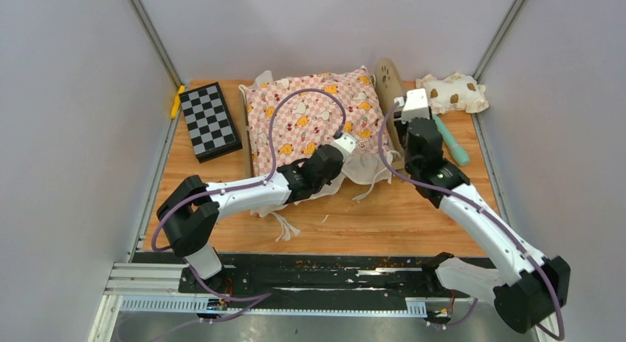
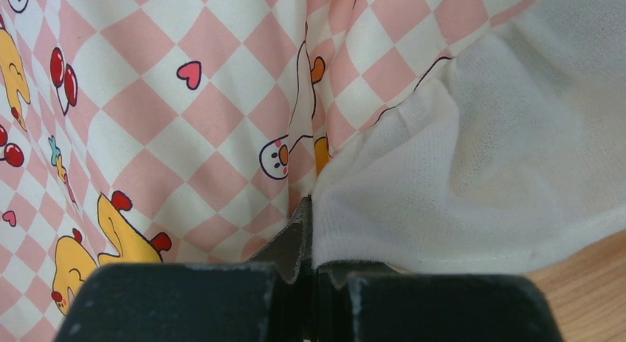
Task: Set up the pet bed
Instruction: Cross the ropes on the bed frame.
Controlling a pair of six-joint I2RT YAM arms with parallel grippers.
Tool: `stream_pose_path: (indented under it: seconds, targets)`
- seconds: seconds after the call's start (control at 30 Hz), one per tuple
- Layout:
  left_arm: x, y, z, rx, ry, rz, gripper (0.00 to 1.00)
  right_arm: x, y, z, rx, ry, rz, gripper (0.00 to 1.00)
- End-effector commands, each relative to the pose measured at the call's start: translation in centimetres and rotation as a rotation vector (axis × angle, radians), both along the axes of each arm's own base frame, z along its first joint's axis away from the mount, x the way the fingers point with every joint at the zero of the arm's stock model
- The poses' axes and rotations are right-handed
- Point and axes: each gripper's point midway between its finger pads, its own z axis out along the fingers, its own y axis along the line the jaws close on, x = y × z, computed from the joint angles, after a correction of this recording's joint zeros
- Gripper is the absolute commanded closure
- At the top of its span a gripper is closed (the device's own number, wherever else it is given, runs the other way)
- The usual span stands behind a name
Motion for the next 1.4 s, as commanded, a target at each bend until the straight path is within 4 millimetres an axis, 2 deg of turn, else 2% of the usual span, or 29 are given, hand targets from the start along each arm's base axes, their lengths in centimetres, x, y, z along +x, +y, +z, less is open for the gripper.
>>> stream_pose_path:
  seconds: [0.0,0.17,0.3,0.37,0.53,0.63,0.83,1.1,1.23,1.37]
  targets:
    - [0.4,-1.3,1.4,-0.047,-0.003,-0.015,1.0,-2.9,-0.1,2.7,0.227,-0.104,0.026,0.59]
    - [-0.5,-2.6,1.5,-0.075,0.035,-0.096,0.98,-5.5,0.5,0.4,0.401,-0.053,0.048,0.51]
    - [-1.6,-3.6,1.9,-0.11,0.066,-0.169,0.86,-6.9,0.4,-1.9,0.469,0.022,0.018,0.48]
    - [-2.1,-3.9,2.2,-0.126,0.077,-0.197,0.75,-7.4,0.6,-2.9,0.503,0.054,0.012,0.45]
    - [-2.9,-3.8,2.7,-0.146,0.084,-0.221,0.58,-8.0,0.8,-6.0,0.567,0.123,-0.04,0.45]
    - [-3.1,-3.6,3.0,-0.152,0.086,-0.221,0.52,-7.7,1.1,-7.5,0.589,0.139,-0.053,0.49]
    - [-3.9,-3.2,3.3,-0.166,0.096,-0.235,0.41,-6.4,2.2,-8.2,0.634,0.137,-0.034,0.52]
    - [-5.1,-2.2,3.6,-0.18,0.11,-0.246,0.38,-4.0,2.7,-10.1,0.631,0.161,-0.061,0.57]
    - [-5.6,-1.0,3.7,-0.176,0.108,-0.236,0.37,-3.0,2.4,-10.6,0.617,0.156,-0.086,0.68]
    - [-6.1,0.4,3.7,-0.172,0.098,-0.211,0.36,-2.1,1.5,-10.3,0.575,0.124,-0.129,0.81]
